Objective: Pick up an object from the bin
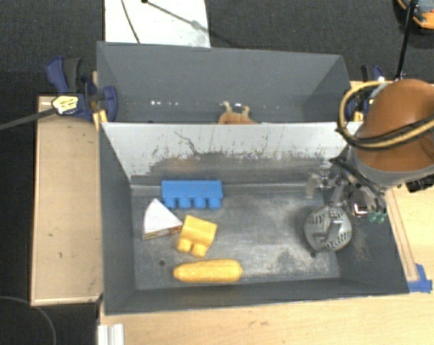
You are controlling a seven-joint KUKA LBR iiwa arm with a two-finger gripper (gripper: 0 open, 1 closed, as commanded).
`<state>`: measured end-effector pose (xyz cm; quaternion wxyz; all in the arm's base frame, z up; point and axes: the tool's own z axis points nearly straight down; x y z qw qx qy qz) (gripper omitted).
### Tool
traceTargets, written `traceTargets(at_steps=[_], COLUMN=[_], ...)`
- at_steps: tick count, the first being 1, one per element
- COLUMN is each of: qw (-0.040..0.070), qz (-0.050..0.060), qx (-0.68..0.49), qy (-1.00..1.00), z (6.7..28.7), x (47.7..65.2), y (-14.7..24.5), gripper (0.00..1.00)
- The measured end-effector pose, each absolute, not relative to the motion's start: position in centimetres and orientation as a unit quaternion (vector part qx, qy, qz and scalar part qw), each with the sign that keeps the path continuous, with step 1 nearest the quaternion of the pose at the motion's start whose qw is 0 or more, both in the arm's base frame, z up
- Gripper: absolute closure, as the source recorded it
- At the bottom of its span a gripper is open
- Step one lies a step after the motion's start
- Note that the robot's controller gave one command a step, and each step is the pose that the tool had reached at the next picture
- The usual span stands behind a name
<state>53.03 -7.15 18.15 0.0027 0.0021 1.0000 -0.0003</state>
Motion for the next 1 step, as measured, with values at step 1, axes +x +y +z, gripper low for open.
traceTargets(at_steps=[1], qw=[0.003], qz=[0.0], qx=[0.002], qy=[1.0], z=[14.07], x=[52.29], y=[-8.57], gripper=[0.0])
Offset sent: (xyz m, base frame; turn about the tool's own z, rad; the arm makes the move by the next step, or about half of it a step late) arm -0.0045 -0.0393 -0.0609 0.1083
